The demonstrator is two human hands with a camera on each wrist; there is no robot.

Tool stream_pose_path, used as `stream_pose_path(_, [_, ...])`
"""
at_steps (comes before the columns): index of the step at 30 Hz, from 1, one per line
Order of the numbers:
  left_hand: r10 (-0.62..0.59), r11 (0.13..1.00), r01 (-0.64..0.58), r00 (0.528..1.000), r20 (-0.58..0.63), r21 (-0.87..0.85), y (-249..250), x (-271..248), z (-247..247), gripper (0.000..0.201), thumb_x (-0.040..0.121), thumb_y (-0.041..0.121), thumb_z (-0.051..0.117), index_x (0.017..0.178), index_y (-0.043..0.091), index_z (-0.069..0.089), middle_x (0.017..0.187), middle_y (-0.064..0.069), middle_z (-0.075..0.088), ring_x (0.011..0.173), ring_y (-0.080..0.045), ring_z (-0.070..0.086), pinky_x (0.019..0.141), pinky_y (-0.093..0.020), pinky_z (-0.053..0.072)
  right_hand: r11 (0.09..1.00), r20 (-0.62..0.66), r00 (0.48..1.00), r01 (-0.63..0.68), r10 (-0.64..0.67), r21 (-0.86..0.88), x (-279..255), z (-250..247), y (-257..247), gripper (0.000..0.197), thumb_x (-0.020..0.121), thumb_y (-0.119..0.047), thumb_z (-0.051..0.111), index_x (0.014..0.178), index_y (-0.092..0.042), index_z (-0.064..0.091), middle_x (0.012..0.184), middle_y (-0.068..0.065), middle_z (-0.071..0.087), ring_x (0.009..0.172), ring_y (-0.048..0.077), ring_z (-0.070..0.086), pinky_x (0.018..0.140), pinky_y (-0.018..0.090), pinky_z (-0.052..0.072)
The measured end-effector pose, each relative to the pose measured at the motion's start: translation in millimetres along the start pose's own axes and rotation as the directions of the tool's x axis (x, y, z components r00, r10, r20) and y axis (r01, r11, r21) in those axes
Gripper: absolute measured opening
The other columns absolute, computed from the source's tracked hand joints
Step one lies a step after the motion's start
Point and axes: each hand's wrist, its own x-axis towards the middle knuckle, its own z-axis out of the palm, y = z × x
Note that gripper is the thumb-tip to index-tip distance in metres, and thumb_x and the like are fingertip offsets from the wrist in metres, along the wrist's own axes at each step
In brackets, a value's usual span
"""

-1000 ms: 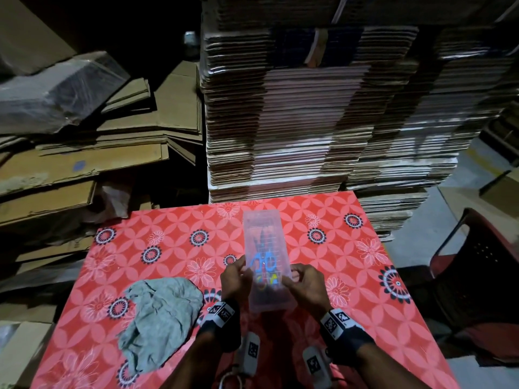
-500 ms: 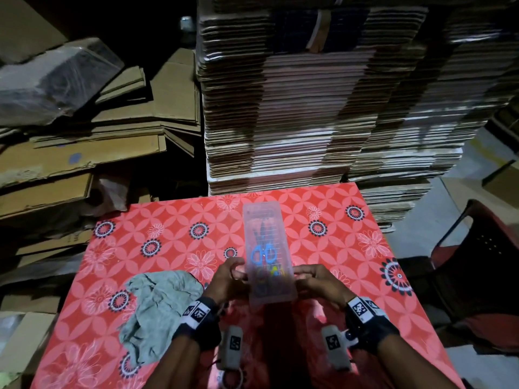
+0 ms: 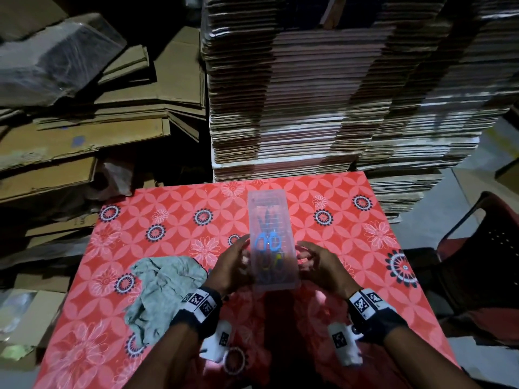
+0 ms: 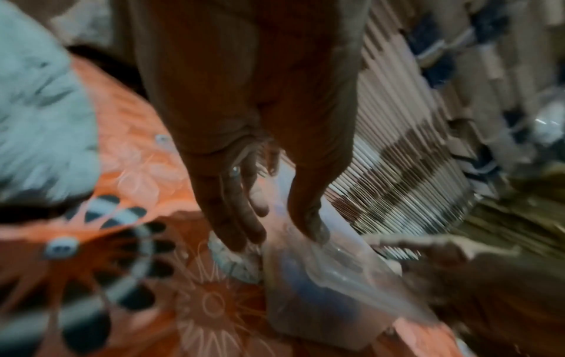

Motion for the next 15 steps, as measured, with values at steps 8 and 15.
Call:
stream_pose_path(8, [0.241,0.815,-0.302,0.953,0.185,0.494,0,16,-5,0.148,0.051,0.035,0.103,0.163,0.048,0.007,0.174,0.007,0.000,0.160,-0.014,0.004,0.128,-0.035,0.022,0.794,0.266,0.922,0.378,-0.280,-0.476,12,-7,-19,0.122,0.057,-0.033,0.099,0.160,-0.023,0.033,0.159,-0.010,0.042,0.144,0.012,0.045,0.112,0.029,0.047])
stream_pose_path(15, [0.083,0.894,-0.134,0.987,0.136,0.428,8,21,-6,0.150,0.051,0.018,0.103,0.166,0.021,0.006,0.168,0.006,0.025,0.153,-0.016,0.029,0.115,-0.019,0.042,0.662,0.291,0.862,0.505,-0.415,-0.554,18,2,-38,0.112,0.063,-0.058,0.081,0.141,0.015,0.046,0.140,0.035,0.056,0.134,0.023,0.050,0.116,0.023,0.039])
